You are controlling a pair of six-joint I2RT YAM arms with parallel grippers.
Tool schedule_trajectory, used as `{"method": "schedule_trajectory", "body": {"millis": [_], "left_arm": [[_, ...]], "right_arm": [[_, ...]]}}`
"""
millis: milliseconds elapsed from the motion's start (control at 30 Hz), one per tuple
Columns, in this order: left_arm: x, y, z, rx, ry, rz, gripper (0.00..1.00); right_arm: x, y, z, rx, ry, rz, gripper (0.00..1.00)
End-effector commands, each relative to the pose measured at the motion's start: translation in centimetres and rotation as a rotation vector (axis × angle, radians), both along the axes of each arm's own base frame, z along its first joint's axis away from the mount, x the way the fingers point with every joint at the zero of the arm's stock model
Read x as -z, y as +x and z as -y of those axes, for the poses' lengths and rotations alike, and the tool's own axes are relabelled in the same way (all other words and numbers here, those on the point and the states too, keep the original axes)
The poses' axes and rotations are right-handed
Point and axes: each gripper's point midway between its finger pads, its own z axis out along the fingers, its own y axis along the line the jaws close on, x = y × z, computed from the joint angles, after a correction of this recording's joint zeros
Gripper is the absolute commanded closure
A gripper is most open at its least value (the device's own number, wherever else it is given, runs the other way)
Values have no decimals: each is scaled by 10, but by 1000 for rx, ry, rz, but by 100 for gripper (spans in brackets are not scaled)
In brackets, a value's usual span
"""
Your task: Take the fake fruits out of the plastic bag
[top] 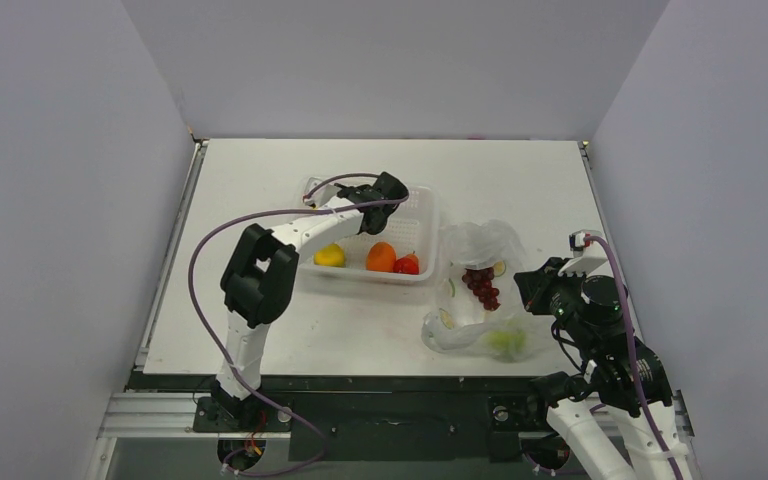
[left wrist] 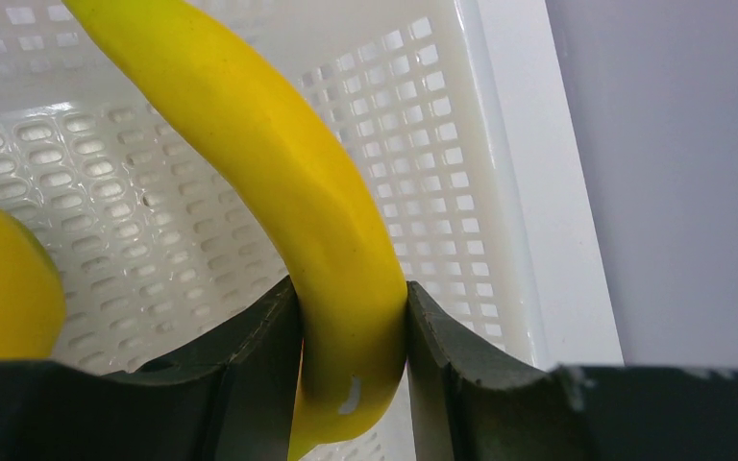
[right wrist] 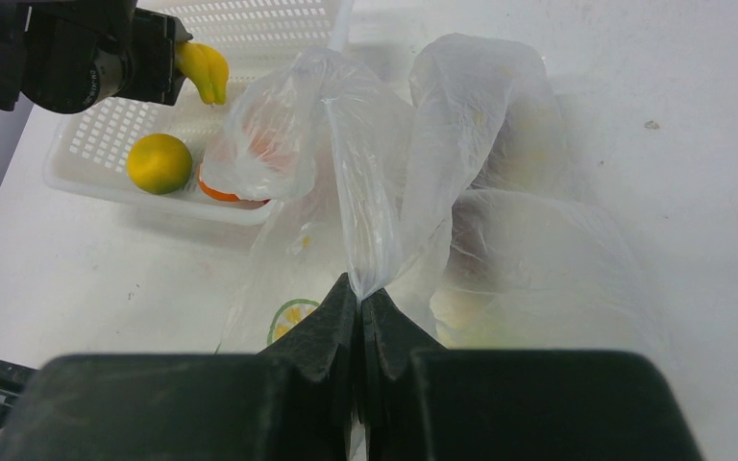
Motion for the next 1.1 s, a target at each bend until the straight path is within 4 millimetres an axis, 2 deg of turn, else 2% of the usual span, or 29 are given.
{"method": "schedule_trajectory", "body": {"millis": [0,133,167,200,267,333,433,700,900,933,967,1000,1033,1067], "left_arm": [[-1,12,1,-48,-41,27,100],[9,18,8,-28,-83,16,100],[7,20,11,-23,-89,21,96],[9,21,12,-13,-81,12,85],[11,24,11,-9,-80,-11,70],[13,26,13,7,-106,-52,64],[11,28,12,40,-91,-66,58],[-2,37,15,157,-124,-49,53],[-24,26,2,190,-49,-27,50],[-43,27,3,205,-59,21,50],[-41,23,-1,212,-50,28,50],[-59,19,-4,237,-38,55,50],[-58,15,-5,255,-34,70,49],[-77,9,-9,290,-14,100,43]], "right_arm": [[-8,6,-3,-11,2,37,100],[-7,6,-3,-10,3,37,100],[-8,6,-3,-8,4,39,100],[-8,6,-3,-9,4,39,100],[-9,6,-3,-10,3,41,100],[-8,5,-3,-9,3,40,100],[-9,5,-3,-12,4,41,100],[-9,4,-3,-12,6,43,100],[-10,4,-3,-13,9,47,100],[-10,4,-3,-13,10,48,100],[-10,3,-3,-12,10,49,100],[-10,3,-3,-13,10,48,100],[-10,3,-3,-13,10,48,100],[-10,3,-3,-12,10,47,100]]}}
